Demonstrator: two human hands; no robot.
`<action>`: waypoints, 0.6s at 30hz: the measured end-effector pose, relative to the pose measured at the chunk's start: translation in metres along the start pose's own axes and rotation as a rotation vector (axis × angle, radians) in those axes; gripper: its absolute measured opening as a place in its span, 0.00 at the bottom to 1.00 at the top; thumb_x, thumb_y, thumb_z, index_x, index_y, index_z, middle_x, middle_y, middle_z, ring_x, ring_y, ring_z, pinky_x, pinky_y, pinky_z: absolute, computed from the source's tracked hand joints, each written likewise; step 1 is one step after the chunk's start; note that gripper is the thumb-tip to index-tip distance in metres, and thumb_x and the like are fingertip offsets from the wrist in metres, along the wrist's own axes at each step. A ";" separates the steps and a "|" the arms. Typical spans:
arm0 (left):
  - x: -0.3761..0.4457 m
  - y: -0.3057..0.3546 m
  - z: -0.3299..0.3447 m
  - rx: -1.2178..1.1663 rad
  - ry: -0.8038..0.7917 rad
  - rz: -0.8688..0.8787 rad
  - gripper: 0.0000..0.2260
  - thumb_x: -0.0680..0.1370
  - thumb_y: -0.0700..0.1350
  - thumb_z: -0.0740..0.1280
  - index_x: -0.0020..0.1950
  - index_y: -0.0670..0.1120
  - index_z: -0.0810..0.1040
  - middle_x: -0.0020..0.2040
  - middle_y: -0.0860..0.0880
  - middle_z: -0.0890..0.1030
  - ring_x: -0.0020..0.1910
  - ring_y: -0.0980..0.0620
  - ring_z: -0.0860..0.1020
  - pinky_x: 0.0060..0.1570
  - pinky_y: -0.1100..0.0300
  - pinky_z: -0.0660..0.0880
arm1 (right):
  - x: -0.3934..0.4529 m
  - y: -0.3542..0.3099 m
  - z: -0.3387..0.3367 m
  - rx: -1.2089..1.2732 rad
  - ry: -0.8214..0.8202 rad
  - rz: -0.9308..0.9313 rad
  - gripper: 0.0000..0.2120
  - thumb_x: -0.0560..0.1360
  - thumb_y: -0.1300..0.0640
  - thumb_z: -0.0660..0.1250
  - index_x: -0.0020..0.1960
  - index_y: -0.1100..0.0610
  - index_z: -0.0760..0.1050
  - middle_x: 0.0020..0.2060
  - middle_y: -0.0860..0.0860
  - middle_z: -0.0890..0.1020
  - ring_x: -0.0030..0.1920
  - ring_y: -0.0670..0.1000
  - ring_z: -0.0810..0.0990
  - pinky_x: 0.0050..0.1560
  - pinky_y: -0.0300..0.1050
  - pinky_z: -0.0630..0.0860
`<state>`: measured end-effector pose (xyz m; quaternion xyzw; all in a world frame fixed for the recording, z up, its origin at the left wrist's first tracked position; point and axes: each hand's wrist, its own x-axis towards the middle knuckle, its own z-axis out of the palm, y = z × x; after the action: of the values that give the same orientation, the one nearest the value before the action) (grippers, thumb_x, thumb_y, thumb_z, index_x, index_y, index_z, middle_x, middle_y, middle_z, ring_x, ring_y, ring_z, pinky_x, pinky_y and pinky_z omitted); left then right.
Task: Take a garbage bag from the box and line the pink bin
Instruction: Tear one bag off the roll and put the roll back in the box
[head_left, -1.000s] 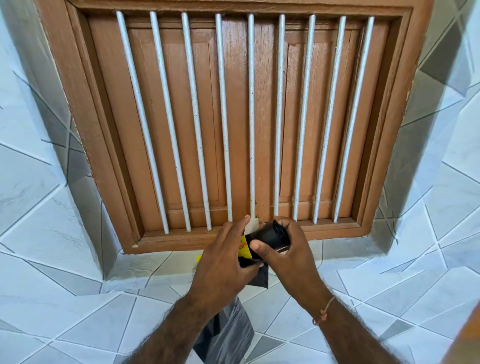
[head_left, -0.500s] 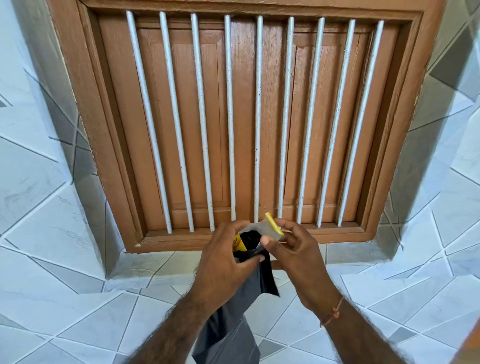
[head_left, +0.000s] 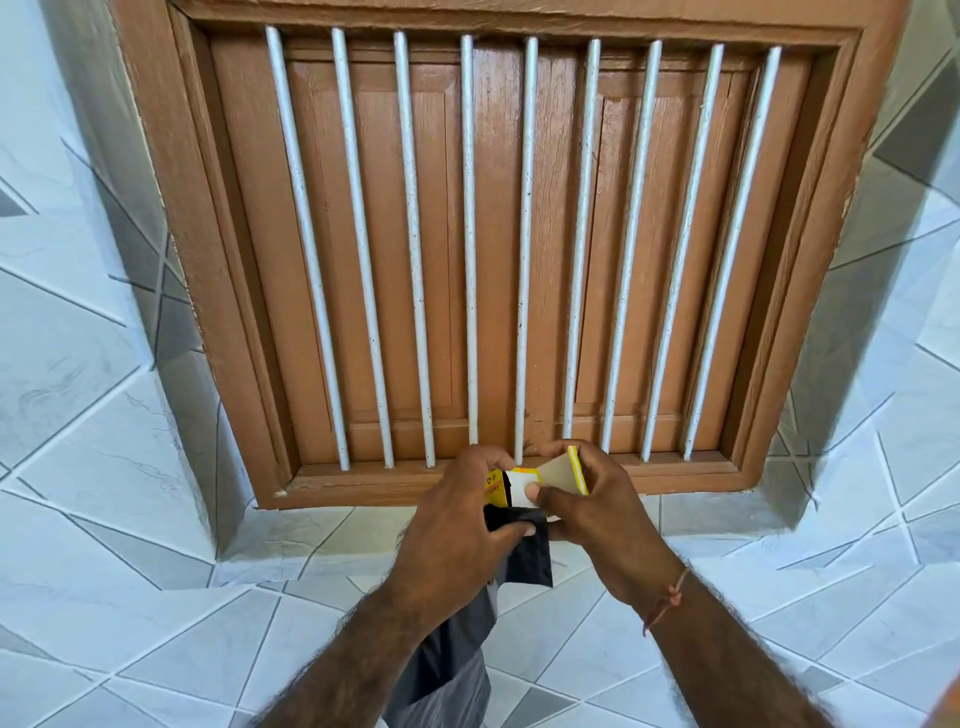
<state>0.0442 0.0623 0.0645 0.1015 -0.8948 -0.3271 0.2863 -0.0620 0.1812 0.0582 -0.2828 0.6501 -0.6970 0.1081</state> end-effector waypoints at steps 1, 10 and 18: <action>0.000 0.000 -0.001 0.008 0.002 0.006 0.26 0.69 0.50 0.76 0.55 0.63 0.61 0.51 0.62 0.71 0.49 0.61 0.74 0.48 0.74 0.71 | 0.000 0.001 0.002 -0.011 0.010 -0.004 0.18 0.63 0.55 0.76 0.50 0.46 0.77 0.49 0.60 0.81 0.51 0.65 0.80 0.46 0.67 0.80; 0.000 -0.001 -0.005 -0.012 0.049 -0.007 0.27 0.70 0.50 0.76 0.56 0.65 0.61 0.52 0.62 0.73 0.51 0.59 0.75 0.49 0.71 0.73 | -0.011 -0.004 0.014 -0.035 -0.018 -0.032 0.18 0.67 0.42 0.74 0.52 0.50 0.76 0.48 0.50 0.85 0.51 0.50 0.84 0.53 0.56 0.82; -0.005 0.008 -0.006 0.059 0.047 0.092 0.25 0.71 0.45 0.73 0.64 0.56 0.67 0.59 0.55 0.77 0.52 0.56 0.76 0.50 0.66 0.76 | -0.015 -0.002 0.024 -0.051 0.043 -0.077 0.10 0.72 0.55 0.72 0.53 0.52 0.76 0.50 0.49 0.84 0.51 0.49 0.83 0.50 0.47 0.83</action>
<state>0.0519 0.0678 0.0710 0.0762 -0.9007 -0.2848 0.3189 -0.0370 0.1690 0.0563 -0.2952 0.6585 -0.6896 0.0601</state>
